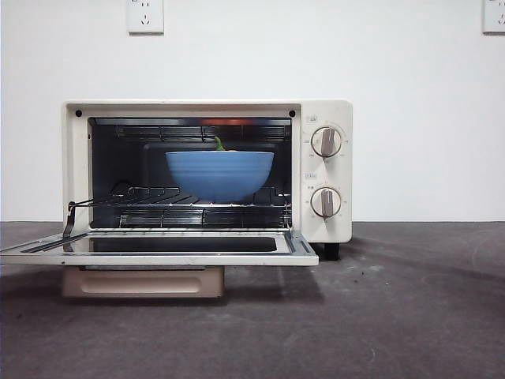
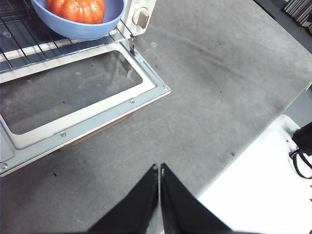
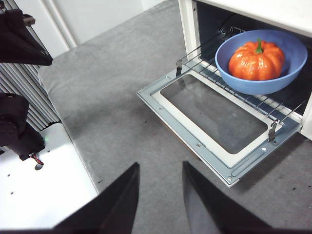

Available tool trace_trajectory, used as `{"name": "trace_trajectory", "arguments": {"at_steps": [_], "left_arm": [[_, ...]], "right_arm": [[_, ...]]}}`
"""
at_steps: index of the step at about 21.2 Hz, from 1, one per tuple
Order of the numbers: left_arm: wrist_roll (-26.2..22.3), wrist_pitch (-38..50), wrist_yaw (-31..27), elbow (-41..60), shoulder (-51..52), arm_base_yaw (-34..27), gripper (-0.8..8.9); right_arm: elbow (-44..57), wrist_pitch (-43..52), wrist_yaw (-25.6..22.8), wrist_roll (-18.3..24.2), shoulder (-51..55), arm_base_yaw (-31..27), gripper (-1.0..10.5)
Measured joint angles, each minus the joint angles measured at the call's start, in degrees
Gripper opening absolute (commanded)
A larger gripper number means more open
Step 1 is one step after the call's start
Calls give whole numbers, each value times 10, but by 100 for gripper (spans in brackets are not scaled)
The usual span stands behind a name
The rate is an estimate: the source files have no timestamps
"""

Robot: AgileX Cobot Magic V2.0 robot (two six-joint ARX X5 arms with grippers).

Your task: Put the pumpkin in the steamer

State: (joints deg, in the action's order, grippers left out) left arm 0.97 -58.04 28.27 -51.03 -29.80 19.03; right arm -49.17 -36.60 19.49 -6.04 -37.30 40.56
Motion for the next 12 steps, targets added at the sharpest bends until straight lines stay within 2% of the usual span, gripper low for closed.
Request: {"name": "trace_trajectory", "arguments": {"at_steps": [9, 12], "left_arm": [[0, 0, -2, 0, 0, 0, 15], [13, 7, -45, 0, 0, 0, 15]], "right_arm": [[0, 0, 0, 3, -1, 0, 144], [0, 0, 0, 3, -1, 0, 144]]}}
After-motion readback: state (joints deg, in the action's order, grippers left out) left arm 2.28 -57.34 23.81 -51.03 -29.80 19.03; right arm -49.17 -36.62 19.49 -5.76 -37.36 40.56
